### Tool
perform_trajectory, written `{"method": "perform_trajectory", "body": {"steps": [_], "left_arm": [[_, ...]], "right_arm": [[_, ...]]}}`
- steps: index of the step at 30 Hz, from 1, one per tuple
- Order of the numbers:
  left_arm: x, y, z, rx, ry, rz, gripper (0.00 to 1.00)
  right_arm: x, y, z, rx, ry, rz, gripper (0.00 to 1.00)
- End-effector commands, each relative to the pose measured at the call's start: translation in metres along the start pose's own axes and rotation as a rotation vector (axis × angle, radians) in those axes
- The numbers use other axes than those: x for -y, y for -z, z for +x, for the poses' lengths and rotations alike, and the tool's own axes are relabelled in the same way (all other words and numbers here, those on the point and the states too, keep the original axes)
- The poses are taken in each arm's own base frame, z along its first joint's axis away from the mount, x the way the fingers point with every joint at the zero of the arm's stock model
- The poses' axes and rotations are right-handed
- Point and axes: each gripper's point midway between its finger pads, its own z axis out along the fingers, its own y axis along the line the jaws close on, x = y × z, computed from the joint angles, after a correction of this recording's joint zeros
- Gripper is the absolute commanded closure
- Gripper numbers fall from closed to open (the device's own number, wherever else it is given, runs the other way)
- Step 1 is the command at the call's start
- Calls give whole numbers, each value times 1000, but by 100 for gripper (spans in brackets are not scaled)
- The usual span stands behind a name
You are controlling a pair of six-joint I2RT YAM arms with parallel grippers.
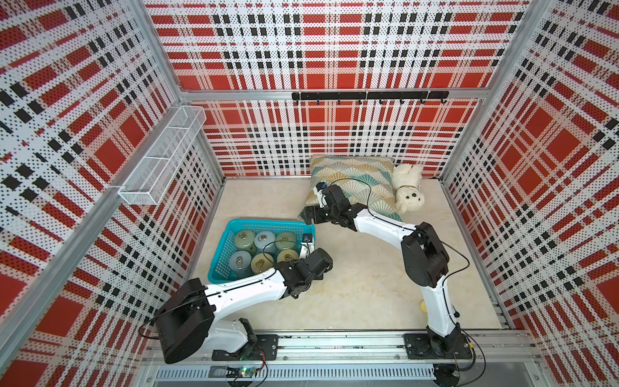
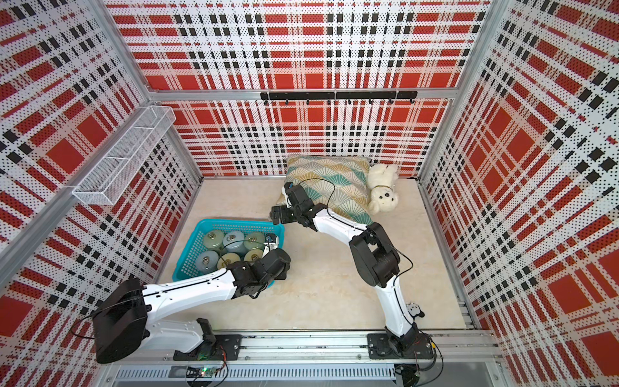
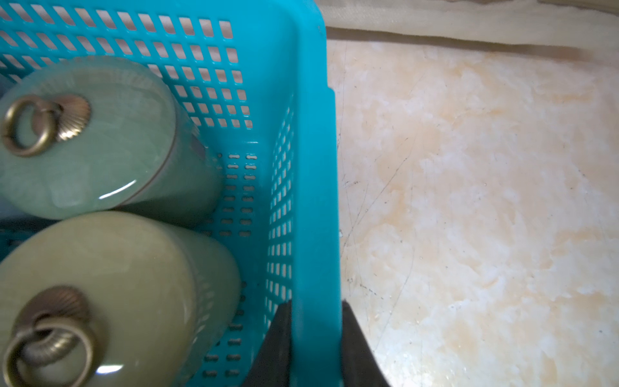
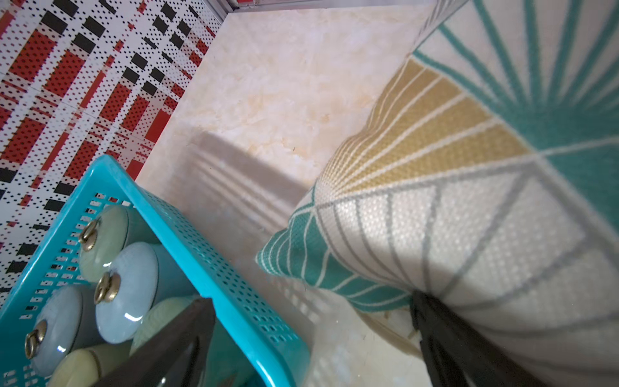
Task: Take the tea canister out of the basket
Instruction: Adjust the distractor at the center of the board.
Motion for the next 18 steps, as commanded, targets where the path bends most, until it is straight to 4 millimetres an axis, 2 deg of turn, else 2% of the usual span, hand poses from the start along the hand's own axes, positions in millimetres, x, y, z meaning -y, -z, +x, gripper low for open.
{"method": "perform_trajectory", "body": {"steps": [1, 4, 13, 18], "left_arm": [[46, 8, -17, 18, 87, 135, 100], [73, 7, -20, 22, 80, 181, 100], [146, 7, -25, 19, 53, 290, 100], [162, 9, -30, 27, 60, 319, 100]], "right_arm": [[6, 5, -6, 15, 1, 28, 0], [5, 29, -6, 46, -5, 26, 0], [20, 125, -4, 162, -10, 110, 0], [39, 145, 2, 166, -55, 149, 0]]}}
